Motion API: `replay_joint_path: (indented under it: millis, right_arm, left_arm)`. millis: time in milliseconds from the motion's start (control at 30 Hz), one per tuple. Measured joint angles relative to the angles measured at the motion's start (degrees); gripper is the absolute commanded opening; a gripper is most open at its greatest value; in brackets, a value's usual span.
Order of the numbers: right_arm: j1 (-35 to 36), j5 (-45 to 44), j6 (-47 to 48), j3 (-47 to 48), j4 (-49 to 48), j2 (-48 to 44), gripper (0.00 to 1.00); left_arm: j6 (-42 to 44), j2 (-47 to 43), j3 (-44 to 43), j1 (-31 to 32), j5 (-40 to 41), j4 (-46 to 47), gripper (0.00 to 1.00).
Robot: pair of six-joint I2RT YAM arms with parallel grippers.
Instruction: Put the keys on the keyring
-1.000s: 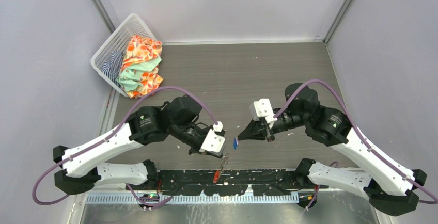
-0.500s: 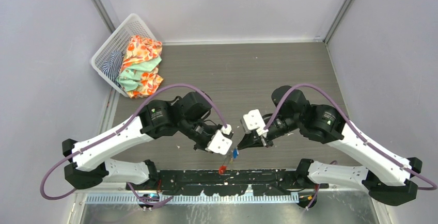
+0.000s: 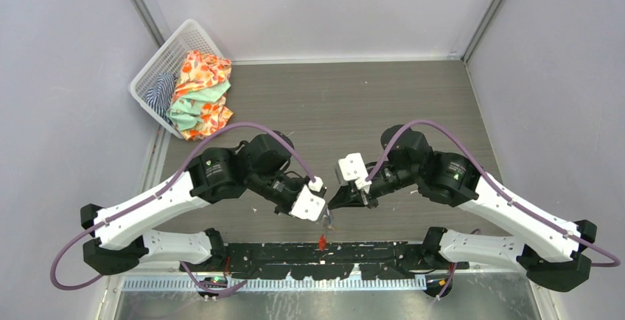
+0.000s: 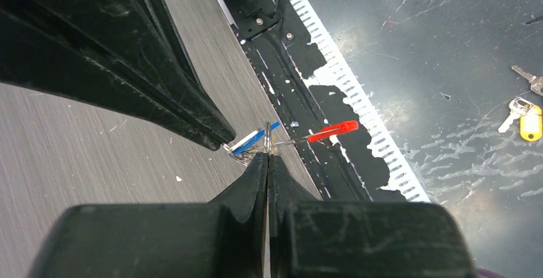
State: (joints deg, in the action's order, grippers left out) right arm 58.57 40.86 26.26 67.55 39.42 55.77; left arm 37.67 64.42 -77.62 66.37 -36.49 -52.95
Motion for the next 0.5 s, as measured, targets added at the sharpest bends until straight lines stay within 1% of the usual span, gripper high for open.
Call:
replay_joint_path:
  millis: [267,500]
  right_arm:
    - [0.2,-0.3,-1.8,-0.7,-3.8,0.0,0.01]
    - [0.2,-0.2,-1.3,-1.0,-2.9,0.0,0.01]
  left_arm:
    - [-1.3,-0.9,1.2,0.0,0.1,1.3,0.0]
    - [-2.2,-1.3,1.4,0.0,0.3,2.1,0.0]
